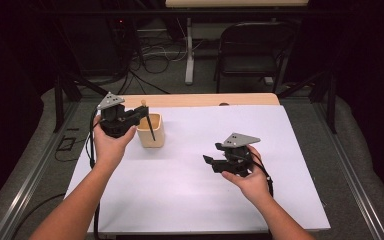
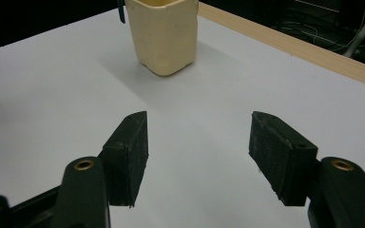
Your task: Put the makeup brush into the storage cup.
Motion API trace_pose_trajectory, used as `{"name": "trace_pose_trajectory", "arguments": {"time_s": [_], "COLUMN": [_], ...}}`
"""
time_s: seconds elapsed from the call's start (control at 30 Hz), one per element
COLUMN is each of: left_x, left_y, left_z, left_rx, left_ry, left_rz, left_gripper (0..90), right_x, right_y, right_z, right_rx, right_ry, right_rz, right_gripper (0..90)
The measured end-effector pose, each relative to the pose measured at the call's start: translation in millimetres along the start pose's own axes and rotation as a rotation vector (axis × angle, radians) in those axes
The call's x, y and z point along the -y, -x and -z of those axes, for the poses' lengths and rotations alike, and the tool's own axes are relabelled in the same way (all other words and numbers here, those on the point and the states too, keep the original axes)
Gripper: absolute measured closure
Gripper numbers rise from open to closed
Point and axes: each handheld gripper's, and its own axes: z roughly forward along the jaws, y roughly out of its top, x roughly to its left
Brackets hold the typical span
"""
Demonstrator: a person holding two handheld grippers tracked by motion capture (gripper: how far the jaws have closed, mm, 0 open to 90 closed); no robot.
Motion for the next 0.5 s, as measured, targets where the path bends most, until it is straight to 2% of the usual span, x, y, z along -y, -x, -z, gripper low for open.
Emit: {"name": "trace_pose_trajectory", "arguments": {"time_s": [0.27, 0.5], "left_x": [-5.1, -7.8], "left_y": [-7.2, -9.6], "left_z": [-4.4, -7.6], "left_rx": [-0.033, -0.054], "left_ry": [0.005, 0.015], "left_rz": [0.009, 0.001], "left_gripper": [83.8, 83.8], "right_x": [0.0, 0.5], "right_y": [0.6, 1.8], "right_z": [0.4, 1.1], "right_rx": [0.0, 0.001], "right_ry": [-0.003, -0.006], "right_rz": [0.0, -0.001], "right_gripper": [38.2, 38.1]}}
